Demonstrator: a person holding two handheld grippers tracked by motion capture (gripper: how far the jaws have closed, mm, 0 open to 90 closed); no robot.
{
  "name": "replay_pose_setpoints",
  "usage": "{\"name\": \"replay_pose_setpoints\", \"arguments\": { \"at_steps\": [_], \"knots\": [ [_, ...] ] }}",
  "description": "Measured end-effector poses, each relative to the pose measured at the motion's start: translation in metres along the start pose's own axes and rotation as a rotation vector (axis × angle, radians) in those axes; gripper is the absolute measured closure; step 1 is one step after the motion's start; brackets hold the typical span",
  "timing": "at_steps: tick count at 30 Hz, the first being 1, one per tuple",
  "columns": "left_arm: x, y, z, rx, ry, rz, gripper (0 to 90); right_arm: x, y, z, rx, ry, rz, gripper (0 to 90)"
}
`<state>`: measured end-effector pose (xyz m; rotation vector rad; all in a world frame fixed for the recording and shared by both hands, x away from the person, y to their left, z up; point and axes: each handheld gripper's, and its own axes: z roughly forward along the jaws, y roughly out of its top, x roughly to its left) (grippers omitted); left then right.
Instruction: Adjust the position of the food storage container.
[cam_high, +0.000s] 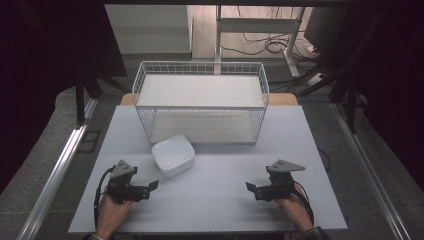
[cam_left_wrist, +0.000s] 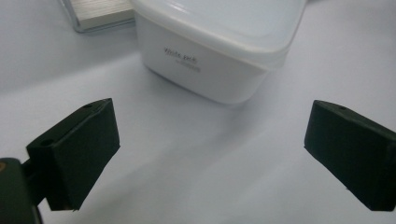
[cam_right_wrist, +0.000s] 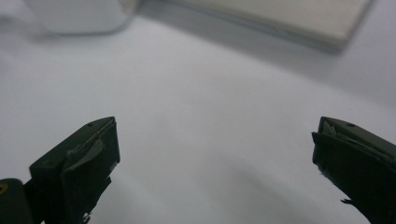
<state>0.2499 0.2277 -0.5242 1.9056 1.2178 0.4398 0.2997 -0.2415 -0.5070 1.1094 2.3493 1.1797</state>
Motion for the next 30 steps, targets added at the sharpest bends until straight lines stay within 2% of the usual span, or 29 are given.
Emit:
{"name": "replay_pose_setpoints", "arguments": {
  "at_steps": [3,7,12,18,23,24,26,29,30],
  "knots": [
    [-0.001,-0.002,0.0,0.01,0.034,0.044,3.2,-0.004,-0.003,0.005,0.013,-0.024,-0.011,0.6],
    [-0.003,-0.005,0.0,0.025,0.017,0.062,3.7,0.0,-0.001,0.004,-0.002,-0.027,-0.032,0.5],
    [-0.001,-0.006,0.001,0.014,-0.002,0.055,3.3,0.003,-0.001,0.006,-0.013,-0.036,-0.04,0.0],
    [0.0,-0.005,0.0,0.026,-0.016,0.021,2.4,0.006,0.001,0.007,-0.007,-0.045,-0.052,0.0],
    [0.0,-0.005,0.001,0.045,-0.014,0.025,1.6,0.008,0.002,0.007,0.002,-0.047,-0.059,0.0],
    [0.002,-0.004,0.0,0.034,-0.034,0.009,1.6,0.008,0.002,0.006,0.005,-0.046,-0.062,0.0],
    [0.005,-0.003,-0.001,0.028,-0.042,-0.005,3.5,0.009,0.003,0.006,0.003,-0.046,-0.06,0.0],
    [0.006,-0.001,-0.002,0.033,-0.03,0.002,6.0,0.009,0.004,0.006,0.007,-0.051,-0.061,0.0],
    [0.008,-0.001,-0.003,0.031,-0.027,0.009,11.1,0.01,0.006,0.006,0.002,-0.051,-0.061,0.0]
  ]
}}
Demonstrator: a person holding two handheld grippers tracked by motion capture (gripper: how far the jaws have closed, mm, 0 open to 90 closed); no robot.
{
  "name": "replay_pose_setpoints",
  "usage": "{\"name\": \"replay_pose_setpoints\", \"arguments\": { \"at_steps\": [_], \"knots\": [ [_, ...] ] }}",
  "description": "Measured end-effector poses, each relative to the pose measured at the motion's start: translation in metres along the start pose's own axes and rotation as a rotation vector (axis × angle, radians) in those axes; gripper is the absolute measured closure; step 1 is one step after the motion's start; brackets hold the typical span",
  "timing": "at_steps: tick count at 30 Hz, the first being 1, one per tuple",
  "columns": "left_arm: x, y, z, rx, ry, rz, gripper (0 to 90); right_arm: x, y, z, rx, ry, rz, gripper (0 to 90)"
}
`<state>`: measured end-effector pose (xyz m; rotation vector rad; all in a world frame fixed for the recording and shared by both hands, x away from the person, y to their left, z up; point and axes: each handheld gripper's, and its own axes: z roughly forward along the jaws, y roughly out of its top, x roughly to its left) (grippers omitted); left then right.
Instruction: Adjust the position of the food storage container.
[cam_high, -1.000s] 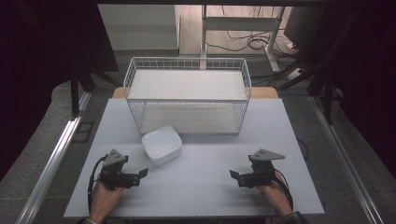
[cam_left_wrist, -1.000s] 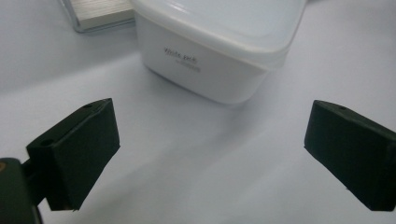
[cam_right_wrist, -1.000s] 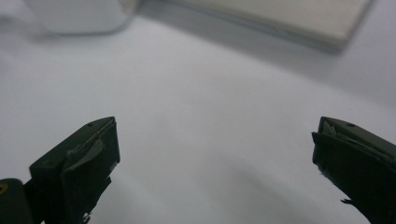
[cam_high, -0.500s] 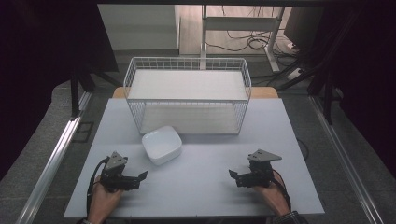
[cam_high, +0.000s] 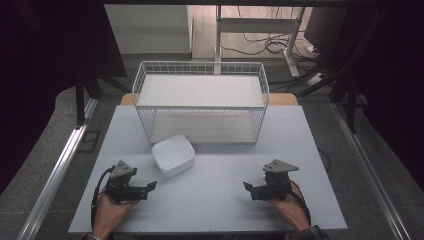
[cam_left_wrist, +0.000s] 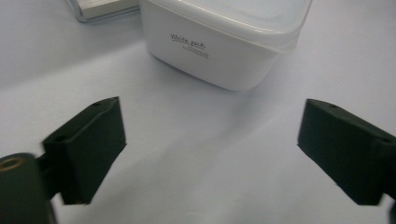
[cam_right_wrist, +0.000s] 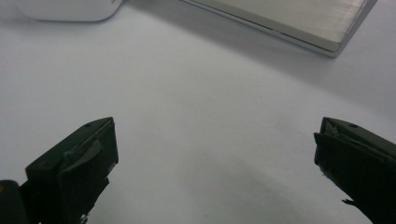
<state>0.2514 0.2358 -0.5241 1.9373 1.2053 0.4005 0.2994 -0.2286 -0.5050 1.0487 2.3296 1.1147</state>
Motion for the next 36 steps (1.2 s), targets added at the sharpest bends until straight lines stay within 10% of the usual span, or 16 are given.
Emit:
{"name": "replay_pose_setpoints", "arguments": {
  "at_steps": [20,36],
  "knots": [
    [0.026,0.021,0.015,-0.034,-0.031,-0.086,57.2,-0.004,0.029,0.011,0.008,0.066,0.062,10.3],
    [0.048,0.045,0.047,-0.018,-0.005,-0.116,88.1,0.003,0.058,0.037,0.039,0.13,-0.047,82.4]
  ]
}}
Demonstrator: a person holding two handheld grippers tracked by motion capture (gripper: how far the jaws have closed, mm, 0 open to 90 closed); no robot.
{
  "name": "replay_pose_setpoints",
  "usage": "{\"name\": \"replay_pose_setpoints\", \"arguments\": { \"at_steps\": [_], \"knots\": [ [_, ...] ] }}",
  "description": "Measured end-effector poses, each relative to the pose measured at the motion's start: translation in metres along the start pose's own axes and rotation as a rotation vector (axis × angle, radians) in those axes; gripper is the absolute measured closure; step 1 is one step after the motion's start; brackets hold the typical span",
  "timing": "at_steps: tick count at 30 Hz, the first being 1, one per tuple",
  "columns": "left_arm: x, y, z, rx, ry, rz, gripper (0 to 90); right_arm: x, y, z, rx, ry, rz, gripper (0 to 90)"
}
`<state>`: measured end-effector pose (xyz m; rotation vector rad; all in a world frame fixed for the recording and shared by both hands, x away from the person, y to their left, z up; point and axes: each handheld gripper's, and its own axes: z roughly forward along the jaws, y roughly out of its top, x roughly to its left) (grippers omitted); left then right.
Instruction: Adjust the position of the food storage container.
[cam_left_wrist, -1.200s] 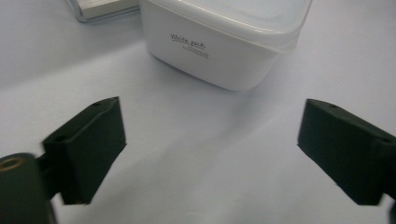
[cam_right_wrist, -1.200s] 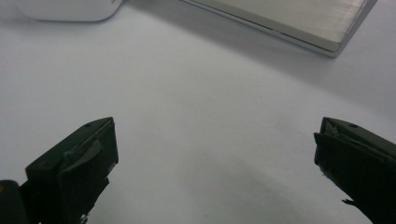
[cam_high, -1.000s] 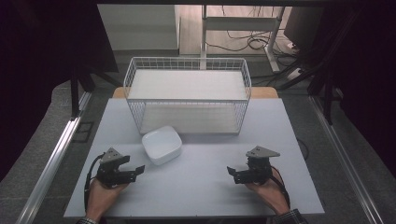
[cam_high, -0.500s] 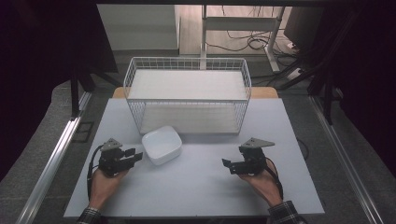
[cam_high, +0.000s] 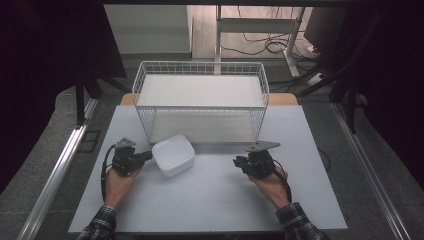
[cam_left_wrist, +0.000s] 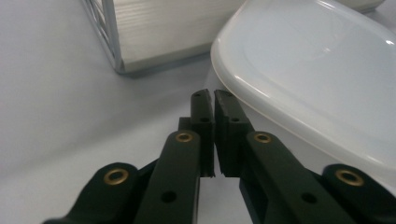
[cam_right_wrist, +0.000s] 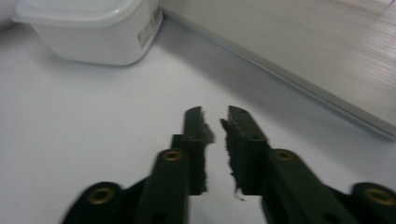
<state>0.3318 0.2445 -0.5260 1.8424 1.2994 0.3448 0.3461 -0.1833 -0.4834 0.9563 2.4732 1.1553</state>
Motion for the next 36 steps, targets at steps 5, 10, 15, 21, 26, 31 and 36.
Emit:
{"name": "replay_pose_setpoints", "arguments": {
  "at_steps": [5,10,15,21,26,31,36],
  "knots": [
    [0.004,0.004,0.007,-0.001,-0.006,-0.014,89.0,0.0,0.002,0.001,-0.004,0.003,-0.009,89.0],
    [0.0,0.013,0.02,0.003,-0.022,-0.01,89.1,-0.003,0.007,0.008,-0.019,0.002,0.017,89.3],
    [-0.012,0.022,0.034,0.009,-0.045,0.013,89.2,0.0,0.013,0.02,-0.007,0.021,0.006,89.2],
    [-0.025,0.029,0.046,0.016,-0.076,0.032,89.0,0.003,0.019,0.032,0.002,0.033,-0.008,89.2],
    [-0.033,0.033,0.056,0.012,-0.105,0.03,88.9,0.003,0.025,0.044,0.005,0.042,0.004,89.2],
    [-0.04,0.035,0.061,0.015,-0.124,0.029,88.9,0.004,0.029,0.06,0.015,0.047,0.02,89.2],
    [-0.047,0.036,0.064,0.019,-0.138,0.049,89.6,0.007,0.025,0.064,0.043,0.032,0.009,89.3]
  ]
}}
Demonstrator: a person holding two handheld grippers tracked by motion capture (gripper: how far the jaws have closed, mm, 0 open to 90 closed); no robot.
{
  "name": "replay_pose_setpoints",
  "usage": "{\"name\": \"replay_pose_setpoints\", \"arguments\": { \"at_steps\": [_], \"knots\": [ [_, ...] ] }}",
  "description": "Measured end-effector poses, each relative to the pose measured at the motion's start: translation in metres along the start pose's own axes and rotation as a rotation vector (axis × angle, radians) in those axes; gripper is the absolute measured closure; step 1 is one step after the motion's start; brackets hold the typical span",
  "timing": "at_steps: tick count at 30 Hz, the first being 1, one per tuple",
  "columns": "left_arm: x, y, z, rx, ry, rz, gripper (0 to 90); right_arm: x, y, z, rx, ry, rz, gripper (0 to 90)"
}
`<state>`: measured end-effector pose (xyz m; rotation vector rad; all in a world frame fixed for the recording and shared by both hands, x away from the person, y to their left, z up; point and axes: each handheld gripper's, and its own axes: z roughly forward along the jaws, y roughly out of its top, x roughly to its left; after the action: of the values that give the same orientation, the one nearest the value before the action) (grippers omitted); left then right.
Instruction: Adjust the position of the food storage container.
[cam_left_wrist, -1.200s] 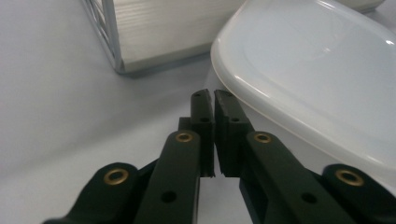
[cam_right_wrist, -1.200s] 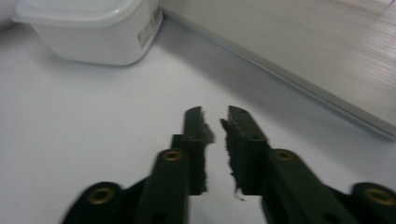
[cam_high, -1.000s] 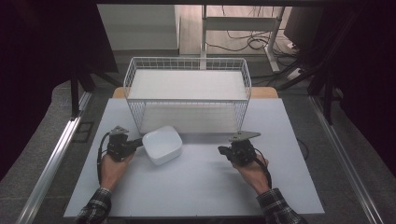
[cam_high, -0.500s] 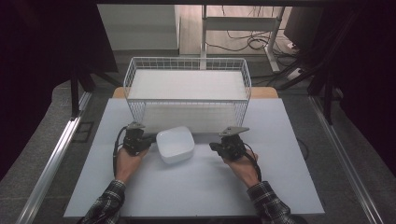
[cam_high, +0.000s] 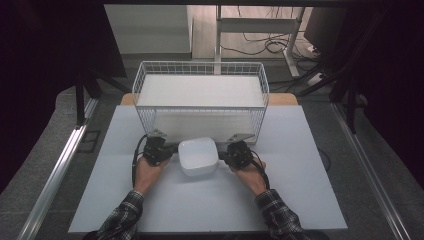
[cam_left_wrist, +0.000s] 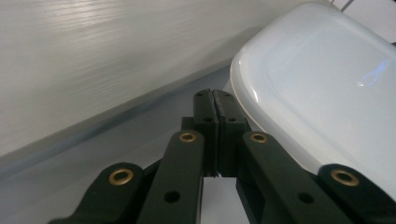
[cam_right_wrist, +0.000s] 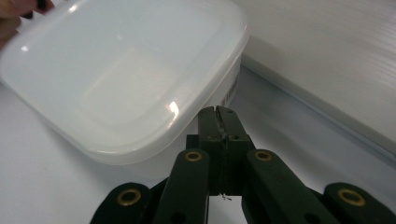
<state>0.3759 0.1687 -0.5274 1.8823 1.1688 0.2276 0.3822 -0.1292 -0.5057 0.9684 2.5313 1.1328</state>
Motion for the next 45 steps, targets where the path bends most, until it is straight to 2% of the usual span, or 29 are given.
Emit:
{"name": "replay_pose_setpoints", "arguments": {
  "at_steps": [2,6,9,12,16,22,25,26,29,30,31,34,35,38,41,42,44,45],
  "knots": [
    [-0.004,-0.001,0.0,0.014,-0.016,0.014,89.8,0.001,-0.003,-0.005,0.001,0.01,0.019,89.2],
    [-0.012,-0.002,0.0,0.032,-0.028,0.041,89.8,0.004,-0.008,-0.012,0.007,0.009,0.01,89.2],
    [-0.022,-0.006,-0.002,0.045,-0.047,0.046,89.8,0.008,-0.014,-0.022,0.015,0.017,0.024,89.1],
    [-0.027,-0.008,-0.003,0.052,-0.05,0.053,89.8,0.009,-0.019,-0.027,0.018,0.022,0.032,89.1],
    [-0.042,-0.015,-0.006,0.08,-0.052,0.07,89.9,0.015,-0.026,-0.037,0.034,0.013,0.033,89.2],
    [-0.048,-0.017,-0.007,0.099,-0.048,0.08,89.4,0.02,-0.034,-0.044,0.04,0.005,0.029,89.1],
    [-0.046,-0.018,-0.013,0.091,-0.035,0.073,81.3,0.02,-0.034,-0.047,0.025,0.001,0.03,88.5],
    [-0.043,-0.021,-0.024,0.074,-0.007,0.08,79.0,0.019,-0.036,-0.053,0.003,-0.02,0.012,86.0],
    [-0.04,-0.027,-0.04,0.045,-0.016,0.064,68.5,0.016,-0.04,-0.063,-0.025,-0.027,0.012,80.9],
    [-0.04,-0.027,-0.04,0.045,-0.016,0.064,64.6,0.016,-0.04,-0.063,-0.025,-0.027,0.012,80.9],
    [-0.041,-0.032,-0.051,0.036,-0.024,0.076,59.1,0.013,-0.044,-0.071,-0.041,-0.035,0.012,76.2],
    [-0.045,-0.038,-0.059,0.03,-0.015,0.095,47.7,0.012,-0.047,-0.077,-0.057,-0.034,0.016,71.1],
    [-0.049,-0.045,-0.064,0.029,-0.014,0.111,43.1,0.012,-0.05,-0.083,-0.072,-0.037,0.008,64.5],
    [-0.053,-0.055,-0.069,0.033,-0.018,0.123,33.6,0.014,-0.054,-0.089,-0.08,-0.043,-0.01,55.4],
    [-0.056,-0.062,-0.072,0.035,-0.046,0.126,24.8,0.015,-0.059,-0.093,-0.083,-0.049,-0.022,42.8],
    [-0.056,-0.062,-0.072,0.035,-0.046,0.126,22.2,0.015,-0.059,-0.093,-0.083,-0.049,-0.022,42.8],
    [-0.058,-0.067,-0.074,0.041,-0.056,0.132,15.2,0.015,-0.065,-0.094,-0.095,-0.064,-0.043,21.1],
    [-0.058,-0.068,-0.075,0.046,-0.049,0.129,15.2,0.015,-0.065,-0.094,-0.095,-0.064,-0.043,21.1]
  ]
}}
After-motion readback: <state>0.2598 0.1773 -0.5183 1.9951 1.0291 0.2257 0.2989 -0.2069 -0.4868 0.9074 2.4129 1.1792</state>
